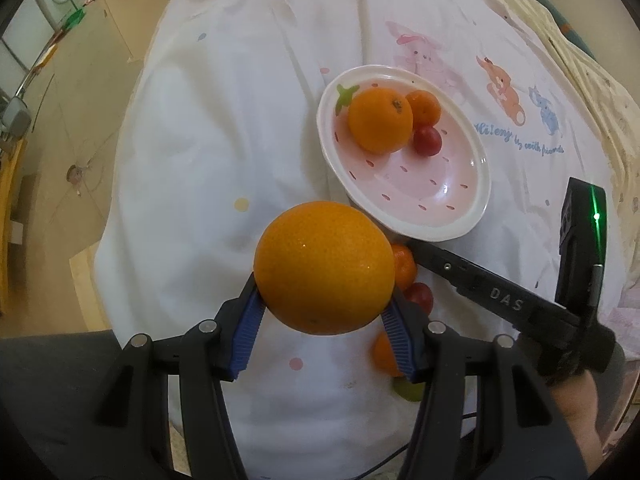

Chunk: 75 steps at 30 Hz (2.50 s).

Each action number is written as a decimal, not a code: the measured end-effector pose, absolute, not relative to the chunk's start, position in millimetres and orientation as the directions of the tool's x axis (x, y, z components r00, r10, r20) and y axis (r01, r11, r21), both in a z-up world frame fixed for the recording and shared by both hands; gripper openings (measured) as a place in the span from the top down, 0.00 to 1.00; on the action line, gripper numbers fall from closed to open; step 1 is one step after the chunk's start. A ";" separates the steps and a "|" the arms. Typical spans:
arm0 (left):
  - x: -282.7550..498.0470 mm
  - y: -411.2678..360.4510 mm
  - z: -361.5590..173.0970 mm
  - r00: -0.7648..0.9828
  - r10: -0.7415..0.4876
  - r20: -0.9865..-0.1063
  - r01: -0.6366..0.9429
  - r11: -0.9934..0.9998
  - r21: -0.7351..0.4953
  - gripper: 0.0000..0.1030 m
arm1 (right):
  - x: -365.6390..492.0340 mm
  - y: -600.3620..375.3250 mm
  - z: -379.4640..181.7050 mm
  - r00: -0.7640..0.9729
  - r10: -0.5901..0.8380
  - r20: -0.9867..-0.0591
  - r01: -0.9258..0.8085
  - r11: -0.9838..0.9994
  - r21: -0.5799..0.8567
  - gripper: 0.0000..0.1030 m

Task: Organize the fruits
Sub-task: 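Grasp a large orange with the left tool while the right tool approaches the dark fruit, then carry the orange and dark fruit onto the plate and open both tools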

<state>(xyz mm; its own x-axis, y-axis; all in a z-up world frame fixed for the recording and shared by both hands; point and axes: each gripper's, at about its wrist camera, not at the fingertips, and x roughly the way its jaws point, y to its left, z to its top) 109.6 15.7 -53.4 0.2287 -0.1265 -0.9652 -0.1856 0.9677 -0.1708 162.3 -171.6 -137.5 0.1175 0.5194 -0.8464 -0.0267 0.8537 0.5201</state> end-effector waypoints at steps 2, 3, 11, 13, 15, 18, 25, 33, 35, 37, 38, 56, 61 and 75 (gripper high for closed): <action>108.6 14.4 -52.8 0.228 -0.131 -0.965 -0.182 0.968 -0.174 0.49 | 159.9 -168.8 -137.9 0.149 0.491 -0.858 -0.051 0.871 0.489 0.61; 108.8 13.4 -52.6 0.228 -0.134 -0.965 -0.181 0.968 -0.177 0.49 | 159.8 -166.9 -138.1 0.158 0.479 -0.864 -0.061 0.878 0.476 0.62; 110.3 13.6 -51.6 0.234 -0.131 -0.963 -0.191 0.965 -0.178 0.49 | 162.6 -161.5 -137.5 0.171 0.468 -0.867 -0.102 0.884 0.457 0.78; 110.8 16.4 -52.5 0.234 -0.126 -0.964 -0.199 0.964 -0.174 0.49 | 162.6 -168.5 -137.4 0.166 0.491 -0.855 -0.074 0.871 0.485 0.78; 111.5 18.7 -53.1 0.235 -0.118 -0.965 -0.204 0.965 -0.167 0.49 | 160.8 -175.9 -134.5 0.163 0.510 -0.844 -0.058 0.859 0.508 0.78; 112.6 22.0 -52.9 0.239 -0.113 -0.964 -0.217 0.962 -0.166 0.49 | 157.3 -186.2 -127.7 0.166 0.538 -0.826 -0.039 0.841 0.540 0.78; 113.4 24.1 -47.8 0.269 -0.100 -0.958 -0.215 0.963 -0.161 0.49 | 148.4 -206.6 -105.8 0.187 0.583 -0.791 -0.027 0.808 0.589 0.78; 113.2 28.3 -35.3 0.312 -0.075 -0.947 -0.218 0.965 -0.148 0.49 | 147.7 -222.2 -64.0 0.246 0.606 -0.757 -0.067 0.789 0.610 0.78; 115.0 28.4 -30.1 0.325 -0.062 -0.944 -0.214 0.967 -0.137 0.49 | 151.4 -225.0 -54.5 0.259 0.609 -0.750 -0.080 0.787 0.611 0.78; 117.7 28.5 -25.1 0.334 -0.051 -0.941 -0.210 0.969 -0.127 0.49 | 154.9 -226.8 -47.2 0.266 0.612 -0.744 -0.089 0.785 0.614 0.78; 118.9 28.7 -22.9 0.334 -0.050 -0.941 -0.207 0.970 -0.125 0.49 | 157.9 -227.3 -42.4 0.270 0.615 -0.741 -0.095 0.783 0.615 0.78; 209.0 15.8 2.1 0.346 -0.015 -0.938 -0.117 0.991 -0.059 0.49 | 241.9 -223.4 -44.0 0.278 0.589 -0.759 -0.110 0.804 0.584 0.78; 238.4 16.8 -12.4 0.327 -0.028 -0.945 -0.129 0.989 -0.074 0.49 | 263.9 -213.0 -62.1 0.253 0.582 -0.773 -0.116 0.811 0.573 0.78; 296.8 -13.5 -59.5 0.248 -0.071 -0.966 -0.058 0.994 -0.088 0.49 | 285.2 -203.2 -96.9 0.199 0.577 -0.792 -0.130 0.817 0.562 0.78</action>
